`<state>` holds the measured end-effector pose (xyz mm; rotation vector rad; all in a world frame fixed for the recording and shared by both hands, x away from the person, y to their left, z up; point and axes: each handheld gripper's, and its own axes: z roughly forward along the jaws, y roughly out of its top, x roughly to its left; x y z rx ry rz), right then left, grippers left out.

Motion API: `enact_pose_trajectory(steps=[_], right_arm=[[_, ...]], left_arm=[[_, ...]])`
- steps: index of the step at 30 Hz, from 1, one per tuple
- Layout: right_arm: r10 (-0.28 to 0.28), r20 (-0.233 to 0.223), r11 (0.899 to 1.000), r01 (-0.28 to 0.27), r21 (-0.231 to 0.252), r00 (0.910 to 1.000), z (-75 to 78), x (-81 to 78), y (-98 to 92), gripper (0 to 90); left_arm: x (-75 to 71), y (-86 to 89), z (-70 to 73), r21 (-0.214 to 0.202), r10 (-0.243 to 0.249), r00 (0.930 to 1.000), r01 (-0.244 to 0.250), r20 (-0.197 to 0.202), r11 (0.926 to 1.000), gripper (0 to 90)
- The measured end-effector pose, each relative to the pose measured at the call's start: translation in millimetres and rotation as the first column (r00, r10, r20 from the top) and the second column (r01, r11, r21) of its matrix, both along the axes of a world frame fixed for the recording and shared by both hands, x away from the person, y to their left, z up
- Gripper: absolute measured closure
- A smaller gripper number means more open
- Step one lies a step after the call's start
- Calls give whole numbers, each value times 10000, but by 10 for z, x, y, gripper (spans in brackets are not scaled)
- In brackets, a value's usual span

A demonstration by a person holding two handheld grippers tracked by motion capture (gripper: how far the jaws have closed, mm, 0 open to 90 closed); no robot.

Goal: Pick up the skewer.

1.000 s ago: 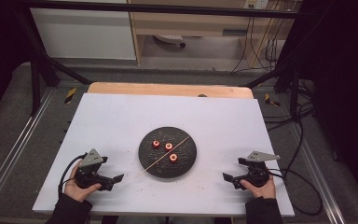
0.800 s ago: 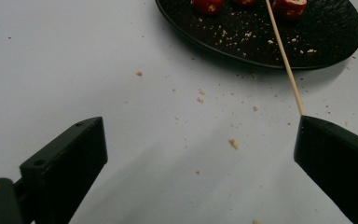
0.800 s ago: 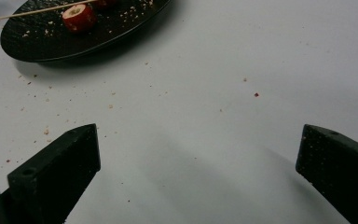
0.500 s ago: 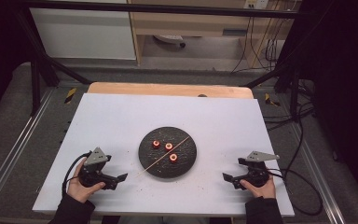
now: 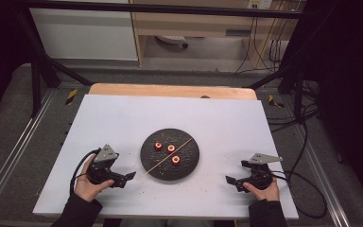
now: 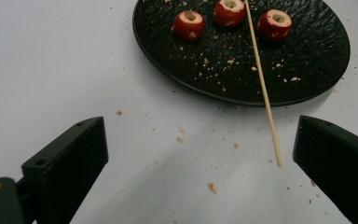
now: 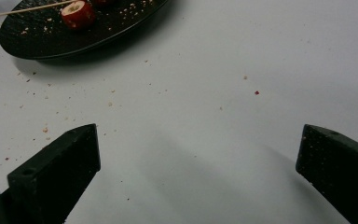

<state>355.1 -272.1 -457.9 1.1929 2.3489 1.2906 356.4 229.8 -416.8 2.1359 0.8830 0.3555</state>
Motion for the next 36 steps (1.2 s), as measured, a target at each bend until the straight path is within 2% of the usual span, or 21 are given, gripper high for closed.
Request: enact_pose_trajectory(steps=[11, 23, 34, 36], right_arm=[[-7, -24, 10000, 7, -30, 10000, 2, -3, 0, 6], [-6, -46, 10000, 6, -49, 10000, 1, -2, 0, 6], [23, -57, 9999, -23, -100, 10000, -1, 0, 0, 7], [7, -122, 10000, -8, -91, 9999, -3, -2, 5, 7]], left_arm=[[66, -137, 113, 254, -123, 9999, 123, -16, 9996, 30], [162, -392, 197, 682, -412, 9990, 422, -158, 9968, 37], [265, -664, 230, 1184, -355, 9980, 414, -515, 9921, 76], [289, -723, 228, 1378, -321, 9977, 401, -600, 9896, 96]])
